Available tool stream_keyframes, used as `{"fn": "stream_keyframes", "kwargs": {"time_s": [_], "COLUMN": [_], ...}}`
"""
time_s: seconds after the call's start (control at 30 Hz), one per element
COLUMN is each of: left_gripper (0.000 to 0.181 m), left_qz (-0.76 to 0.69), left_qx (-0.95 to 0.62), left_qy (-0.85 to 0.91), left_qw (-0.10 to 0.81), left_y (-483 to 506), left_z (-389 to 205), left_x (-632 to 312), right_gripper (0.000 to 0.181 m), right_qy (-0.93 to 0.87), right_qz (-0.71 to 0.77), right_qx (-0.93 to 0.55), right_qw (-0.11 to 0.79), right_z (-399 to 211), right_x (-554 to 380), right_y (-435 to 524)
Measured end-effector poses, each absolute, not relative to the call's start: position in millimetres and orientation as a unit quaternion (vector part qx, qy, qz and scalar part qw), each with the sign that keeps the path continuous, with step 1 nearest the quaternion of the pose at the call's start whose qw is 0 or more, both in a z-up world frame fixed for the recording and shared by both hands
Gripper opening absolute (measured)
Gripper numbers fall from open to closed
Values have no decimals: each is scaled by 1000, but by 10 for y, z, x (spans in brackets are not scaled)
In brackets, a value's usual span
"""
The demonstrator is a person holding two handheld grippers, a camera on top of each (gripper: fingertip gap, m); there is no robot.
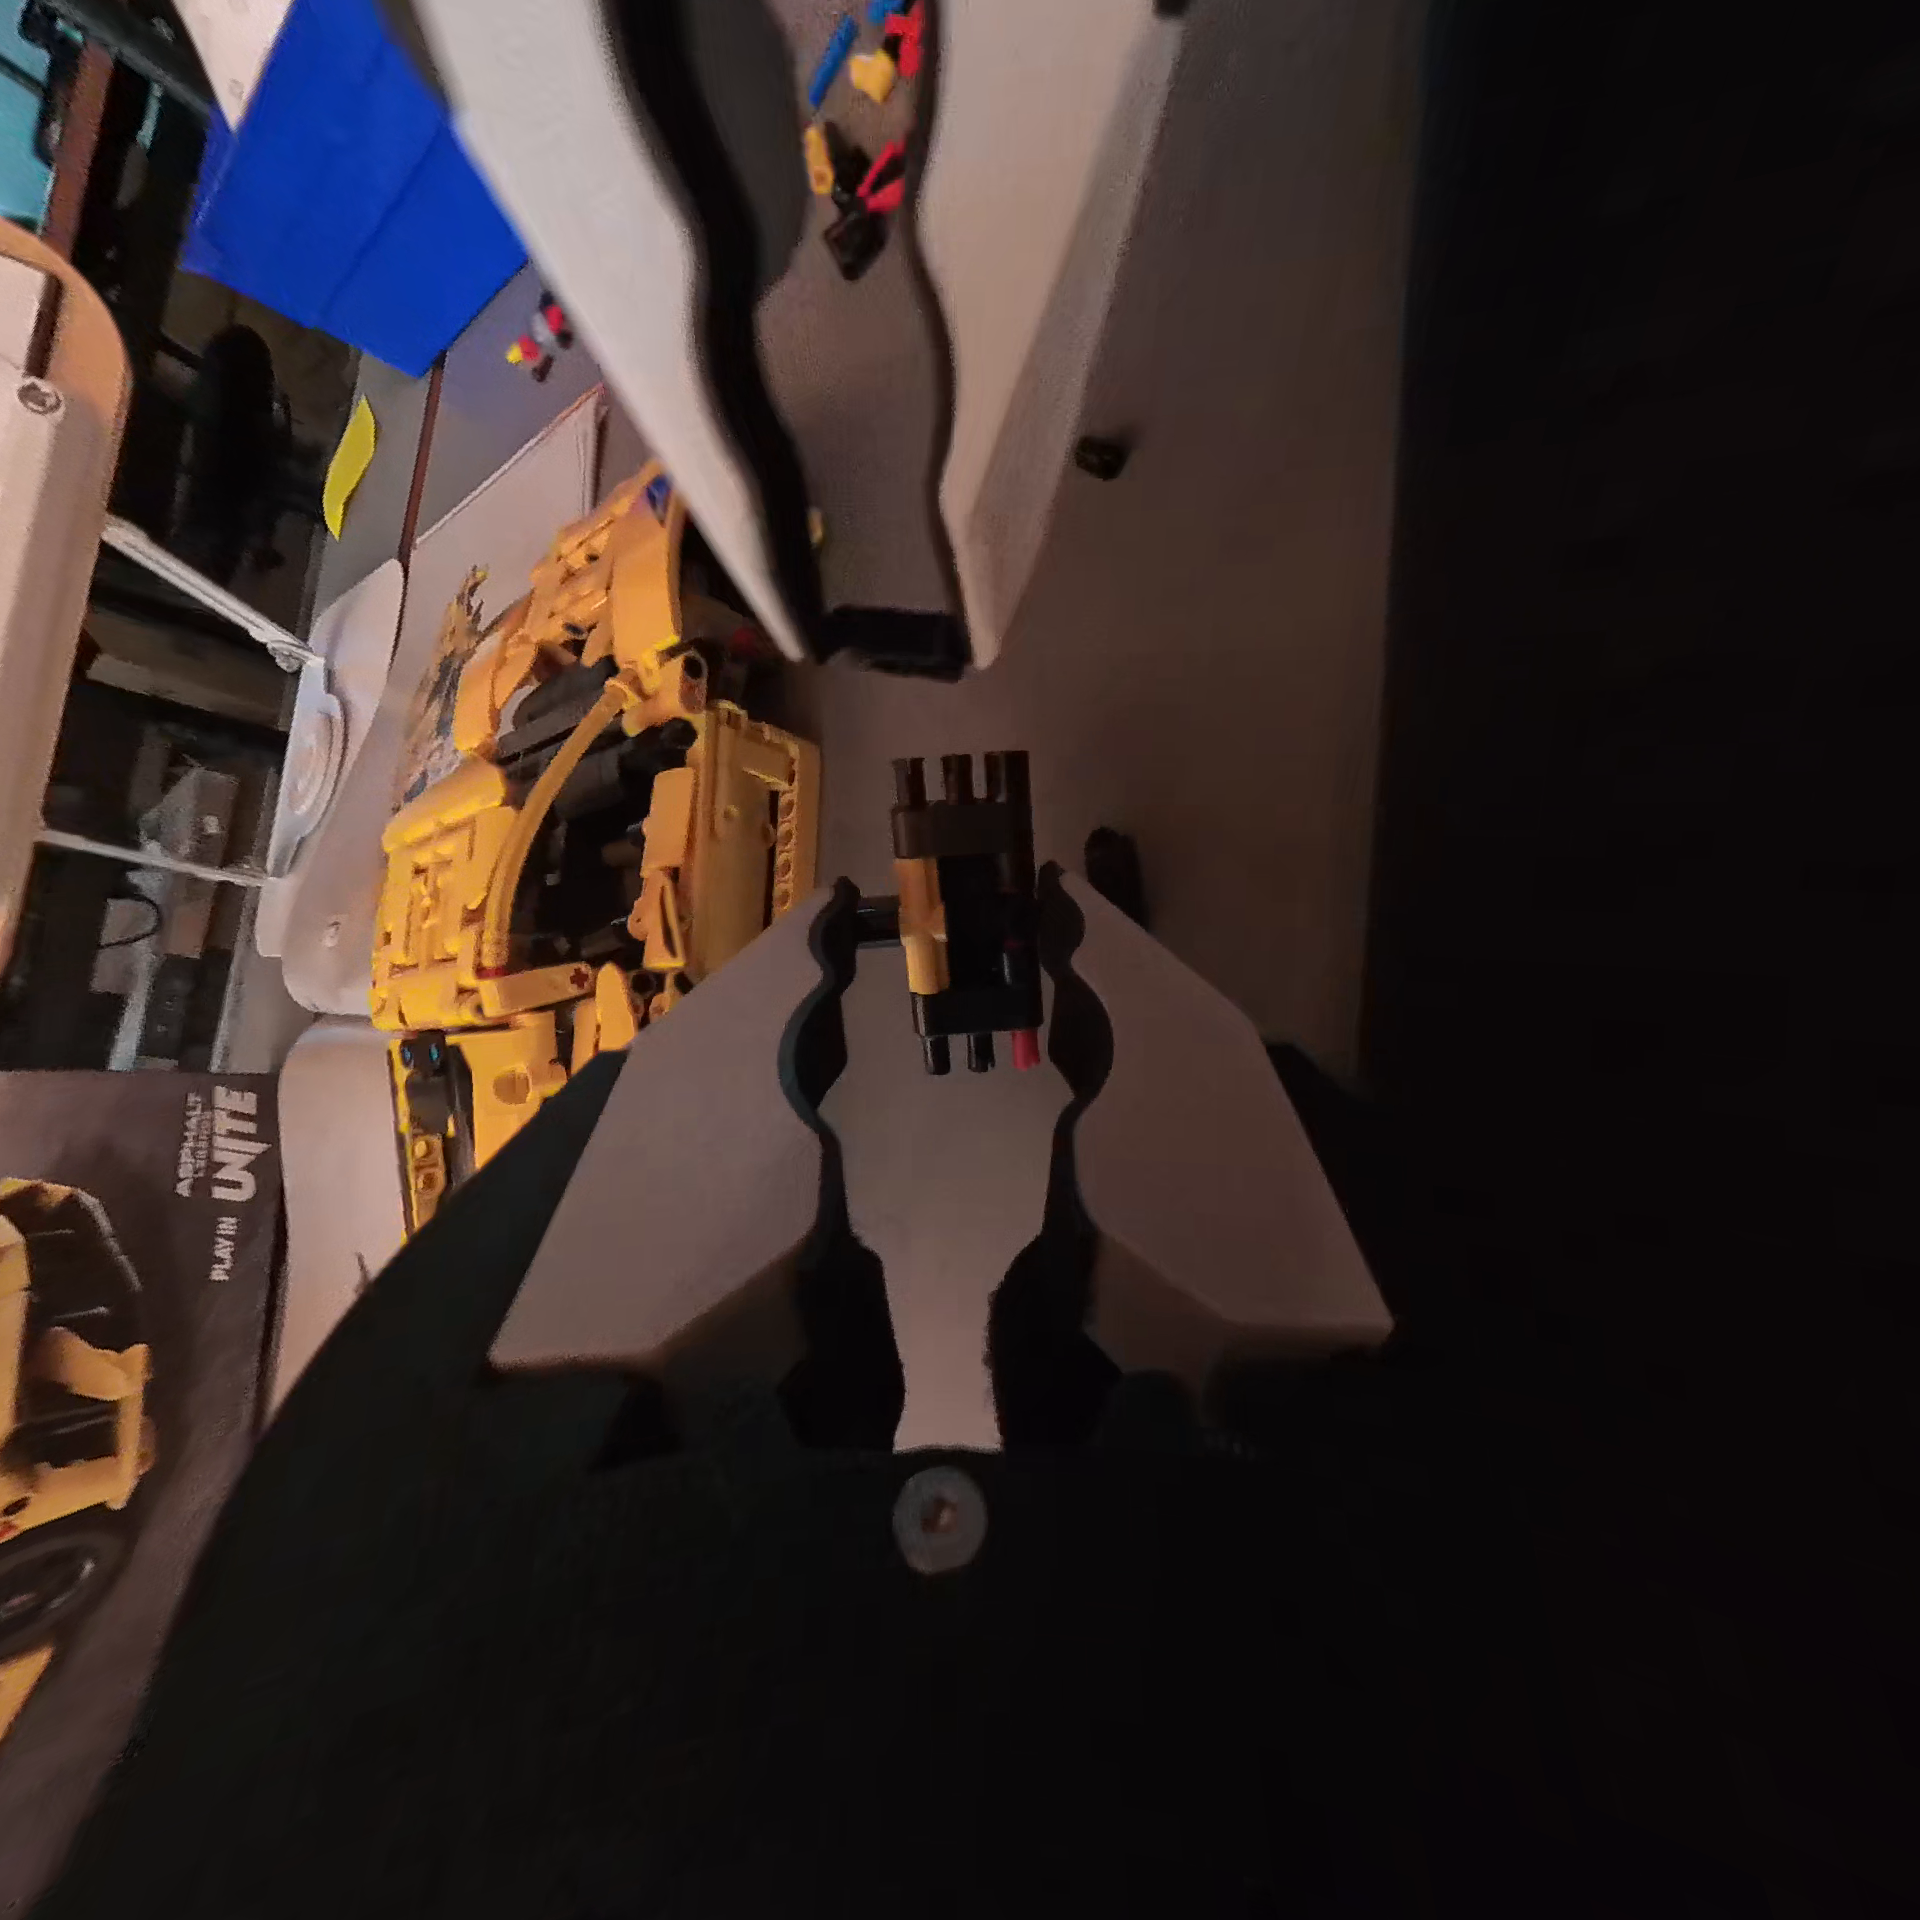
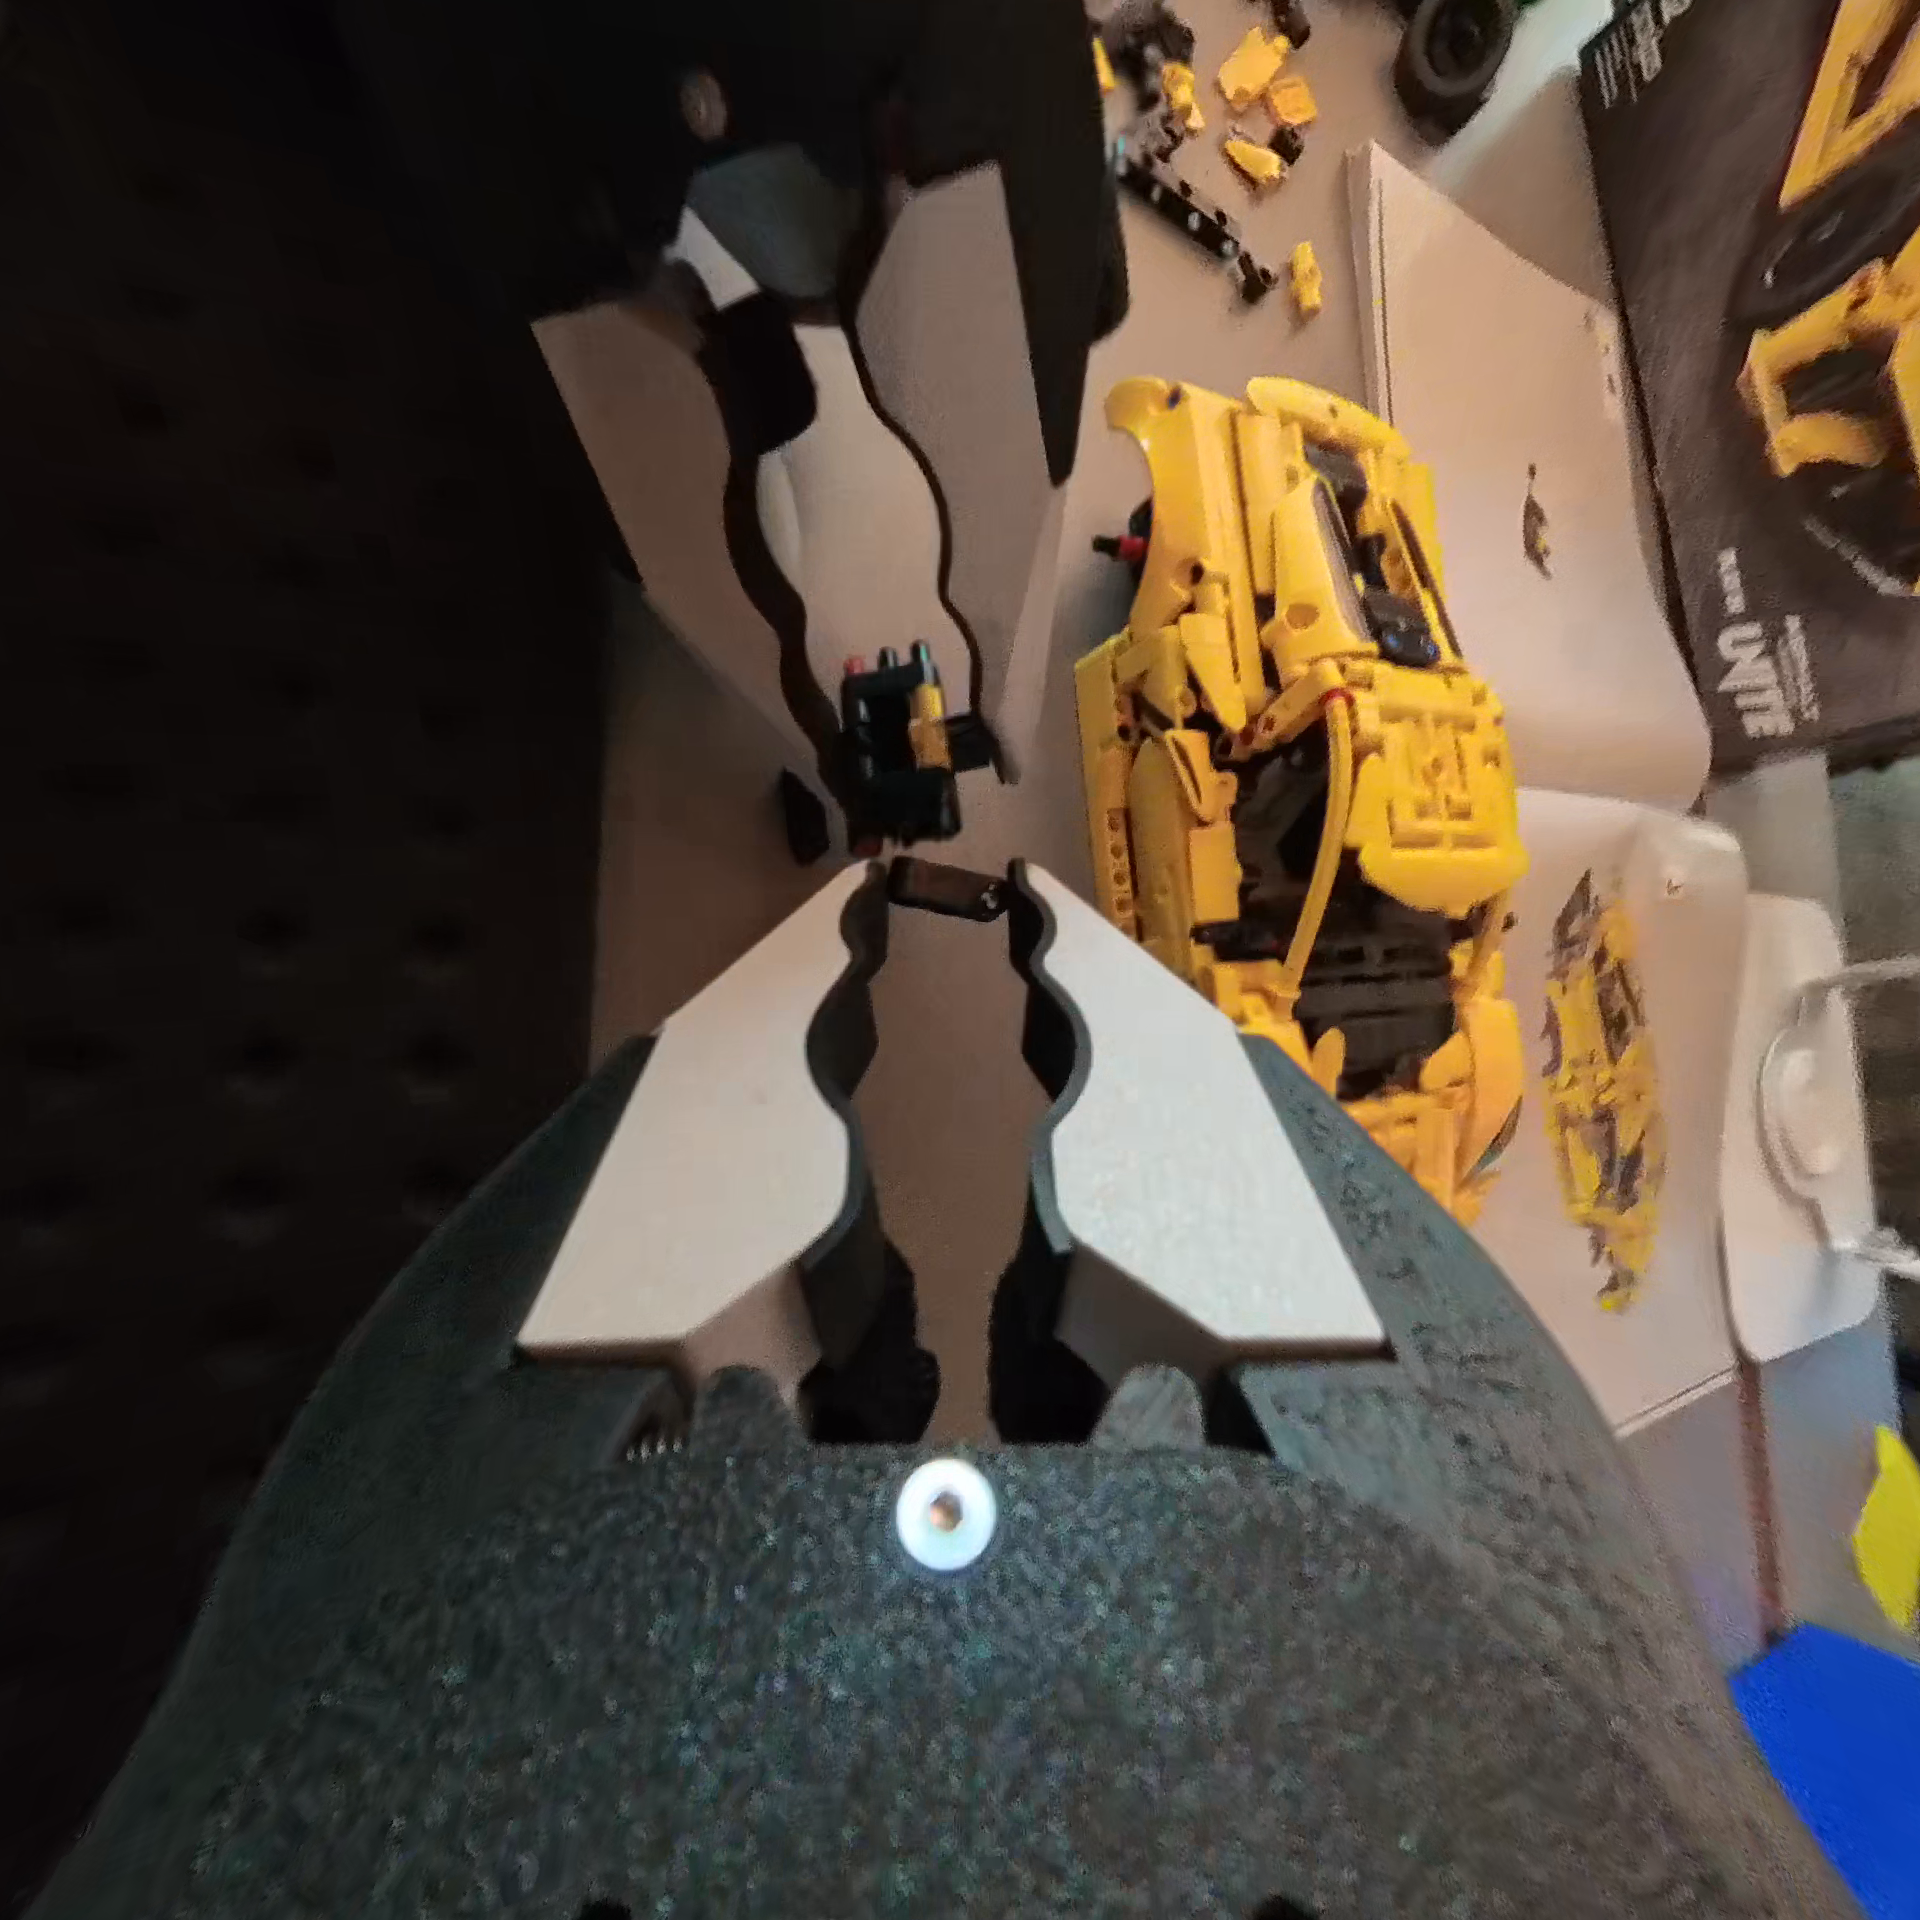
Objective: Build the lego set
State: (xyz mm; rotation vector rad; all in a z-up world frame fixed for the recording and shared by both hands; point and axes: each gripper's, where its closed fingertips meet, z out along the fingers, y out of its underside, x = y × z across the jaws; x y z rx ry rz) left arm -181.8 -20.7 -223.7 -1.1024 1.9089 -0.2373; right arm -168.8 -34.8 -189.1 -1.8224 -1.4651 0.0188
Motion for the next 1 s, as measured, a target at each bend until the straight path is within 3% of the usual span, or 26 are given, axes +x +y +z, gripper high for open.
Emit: {"fn": "stream_keyframes", "kwargs": {"time_s": [0.33, 0.67, 1.0], "left_gripper": [35, 35, 34], "left_qz": [-71, -92, -119], "left_qx": [-428, -439, -459], "left_qy": [773, 774, 777], "left_qw": [463, 447, 415], "left_y": [-229, -254, -306], "left_z": [-2211, -2223, -2259], "left_x": [-1796, -1810, -1818], "right_gripper": [22, 22, 22], "right_qy": [-600, -645, -712], "right_qz": [24, -16, -127], "right_qx": [-738, -672, -609], "right_qw": [307, 364, 325], "right_z": [-2043, -1974, -2040], "right_x": [-1693, -1784, -1772], "right_y": [-321, -344, -348]}}
